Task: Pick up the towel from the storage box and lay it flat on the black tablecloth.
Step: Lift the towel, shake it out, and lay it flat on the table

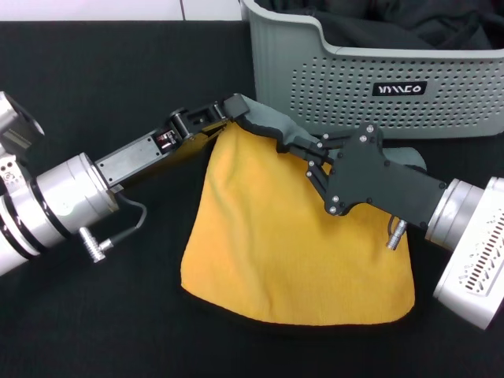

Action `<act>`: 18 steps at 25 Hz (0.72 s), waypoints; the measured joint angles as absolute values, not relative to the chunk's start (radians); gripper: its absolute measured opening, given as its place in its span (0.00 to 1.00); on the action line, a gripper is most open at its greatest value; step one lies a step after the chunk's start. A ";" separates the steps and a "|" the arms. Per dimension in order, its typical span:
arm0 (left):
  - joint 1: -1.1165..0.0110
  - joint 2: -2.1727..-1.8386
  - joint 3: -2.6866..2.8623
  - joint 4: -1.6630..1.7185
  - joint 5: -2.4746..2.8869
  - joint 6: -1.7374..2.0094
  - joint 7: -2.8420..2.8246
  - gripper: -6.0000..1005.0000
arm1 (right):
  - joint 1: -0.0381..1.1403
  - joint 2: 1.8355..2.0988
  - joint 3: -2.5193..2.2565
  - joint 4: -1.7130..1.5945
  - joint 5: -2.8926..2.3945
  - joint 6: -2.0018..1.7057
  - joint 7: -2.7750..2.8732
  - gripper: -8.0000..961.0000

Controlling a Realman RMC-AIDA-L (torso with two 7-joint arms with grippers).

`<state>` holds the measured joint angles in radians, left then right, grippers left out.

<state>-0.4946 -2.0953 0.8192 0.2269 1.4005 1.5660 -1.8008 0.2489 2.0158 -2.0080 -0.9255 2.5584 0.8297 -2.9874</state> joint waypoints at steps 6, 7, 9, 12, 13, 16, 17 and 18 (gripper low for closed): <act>-0.497 -2.095 0.819 0.227 1.400 1.566 -1.801 0.03 | 0.256 2.017 -2.018 -0.918 2.558 0.828 -2.987 0.13; -0.497 -2.095 0.819 0.227 1.401 1.566 -1.801 0.03 | 0.258 2.017 -2.019 -0.918 2.558 0.828 -2.988 0.14; -0.497 -2.095 0.819 0.227 1.400 1.566 -1.801 0.03 | 0.260 2.018 -2.020 -0.919 2.558 0.830 -2.988 0.16; -0.496 -2.095 0.819 0.227 1.401 1.566 -1.796 0.03 | 0.262 2.019 -2.020 -0.930 2.559 0.849 -2.988 0.21; -0.496 -2.095 0.819 0.227 1.401 1.566 -1.794 0.03 | 0.263 2.019 -2.020 -0.933 2.559 0.857 -2.989 0.25; -0.494 -2.096 0.820 0.227 1.401 1.566 -1.790 0.03 | 0.263 2.020 -2.019 -0.940 2.559 0.879 -2.990 0.35; -0.493 -2.096 0.820 0.227 1.401 1.566 -1.790 0.03 | 0.264 2.020 -2.019 -0.941 2.560 0.883 -2.990 0.39; -0.493 -2.097 0.819 0.227 1.401 1.565 -1.790 0.03 | 0.264 2.020 -2.018 -0.942 2.560 0.884 -2.990 0.43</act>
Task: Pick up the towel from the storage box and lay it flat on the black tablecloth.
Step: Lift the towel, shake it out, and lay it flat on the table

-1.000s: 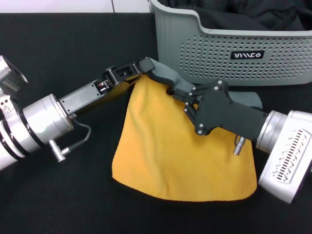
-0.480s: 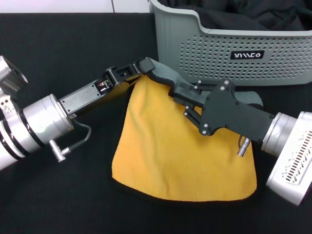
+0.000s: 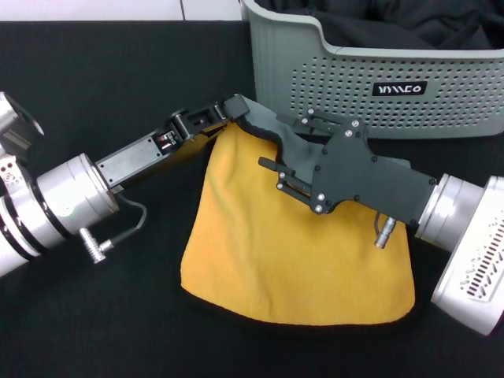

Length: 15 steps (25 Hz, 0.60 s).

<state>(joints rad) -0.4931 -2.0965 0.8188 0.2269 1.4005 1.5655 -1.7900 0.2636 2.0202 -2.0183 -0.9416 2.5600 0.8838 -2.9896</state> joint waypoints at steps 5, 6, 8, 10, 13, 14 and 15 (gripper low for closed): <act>-0.491 -2.097 0.818 0.227 1.401 1.565 -1.790 0.03 | 0.257 2.019 -2.011 -0.930 2.582 0.885 -2.990 0.53; -0.491 -2.097 0.819 0.227 1.401 1.565 -1.790 0.03 | 0.256 2.019 -2.010 -0.930 2.588 0.886 -2.990 0.53; -0.494 -2.097 0.821 0.225 1.401 1.564 -1.790 0.03 | 0.259 2.019 -2.008 -0.928 2.595 0.885 -2.990 0.53; -0.497 -2.097 0.822 0.218 1.401 1.564 -1.790 0.03 | 0.266 2.019 -2.005 -0.925 2.598 0.882 -2.990 0.52; -0.499 -2.097 0.822 0.213 1.402 1.564 -1.788 0.04 | 0.274 2.020 -2.004 -0.919 2.601 0.878 -2.990 0.50; -0.499 -2.097 0.822 0.213 1.402 1.564 -1.787 0.04 | 0.274 2.020 -2.003 -0.919 2.602 0.876 -2.990 0.49; -0.499 -2.097 0.822 0.213 1.403 1.564 -1.787 0.04 | 0.274 2.020 -2.003 -0.919 2.602 0.876 -2.990 0.48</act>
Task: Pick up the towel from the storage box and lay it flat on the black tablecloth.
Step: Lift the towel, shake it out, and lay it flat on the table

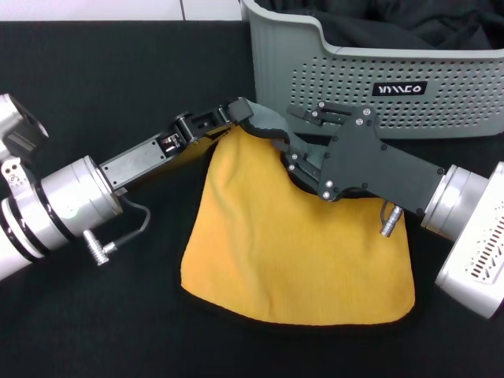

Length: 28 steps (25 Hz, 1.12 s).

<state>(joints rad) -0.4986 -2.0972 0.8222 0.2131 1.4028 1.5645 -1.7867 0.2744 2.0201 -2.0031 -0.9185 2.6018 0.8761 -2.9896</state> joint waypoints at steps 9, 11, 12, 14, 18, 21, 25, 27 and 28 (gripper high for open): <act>-0.498 -2.098 0.826 0.213 1.408 1.566 -1.786 0.04 | 0.288 2.019 -2.002 -0.907 2.602 0.868 -2.989 0.33; -0.499 -2.098 0.831 0.213 1.409 1.567 -1.783 0.04 | 0.288 2.019 -2.002 -0.907 2.602 0.868 -2.988 0.24; -0.498 -2.098 0.836 0.213 1.410 1.569 -1.780 0.04 | 0.288 2.019 -2.003 -0.907 2.602 0.868 -2.988 0.19; -0.499 -2.098 0.843 0.213 1.410 1.571 -1.775 0.04 | 0.288 2.019 -2.003 -0.907 2.604 0.868 -2.988 0.12; -0.499 -2.098 0.851 0.213 1.410 1.572 -1.774 0.04 | 0.291 2.019 -2.002 -0.907 2.604 0.871 -2.988 0.01; -0.498 -2.098 0.851 0.213 1.410 1.572 -1.773 0.05 | 0.293 2.018 -2.004 -0.907 2.604 0.874 -2.988 0.01; -0.496 -2.096 0.851 0.213 1.410 1.572 -1.772 0.05 | 0.294 2.017 -2.008 -0.906 2.604 0.875 -2.988 0.01; -0.493 -2.096 0.851 0.213 1.408 1.572 -1.766 0.06 | 0.292 2.017 -2.008 -0.907 2.605 0.876 -2.988 0.01; -0.492 -2.095 0.851 0.213 1.406 1.572 -1.762 0.06 | 0.291 2.017 -2.008 -0.906 2.606 0.876 -2.988 0.01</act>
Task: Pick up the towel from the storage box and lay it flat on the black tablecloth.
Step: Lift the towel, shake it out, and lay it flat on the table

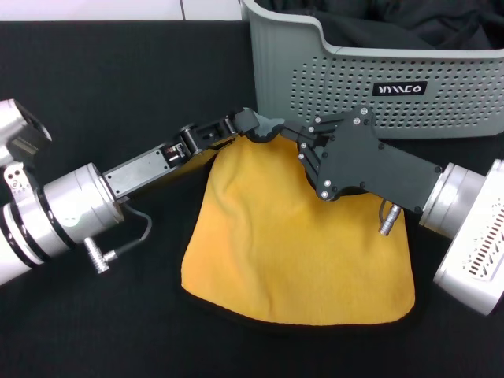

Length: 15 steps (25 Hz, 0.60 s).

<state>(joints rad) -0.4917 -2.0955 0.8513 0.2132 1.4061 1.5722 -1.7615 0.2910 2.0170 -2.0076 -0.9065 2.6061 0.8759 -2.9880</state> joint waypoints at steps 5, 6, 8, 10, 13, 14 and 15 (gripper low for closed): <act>-0.488 -2.095 0.851 0.213 1.404 1.572 -1.753 0.06 | 0.287 2.017 -2.004 -0.907 2.609 0.877 -2.988 0.01; -0.488 -2.095 0.851 0.213 1.405 1.572 -1.752 0.07 | 0.287 2.017 -2.004 -0.907 2.609 0.877 -2.988 0.01; -0.488 -2.095 0.851 0.213 1.406 1.572 -1.751 0.09 | 0.287 2.018 -2.004 -0.907 2.609 0.877 -2.988 0.01; -0.488 -2.095 0.851 0.213 1.406 1.572 -1.747 0.09 | 0.287 2.019 -2.003 -0.907 2.609 0.877 -2.988 0.01; -0.487 -2.095 0.851 0.213 1.404 1.572 -1.732 0.10 | 0.286 2.019 -2.002 -0.907 2.609 0.877 -2.988 0.01; -0.486 -2.095 0.850 0.213 1.403 1.572 -1.724 0.11 | 0.285 2.019 -2.002 -0.907 2.609 0.878 -2.988 0.01; -0.485 -2.096 0.848 0.213 1.402 1.573 -1.716 0.12 | 0.285 2.019 -2.002 -0.907 2.610 0.878 -2.988 0.01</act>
<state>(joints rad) -0.4847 -2.0956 0.8482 0.2131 1.4019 1.5726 -1.7156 0.2853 2.0186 -2.0018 -0.9066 2.6101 0.8782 -2.9880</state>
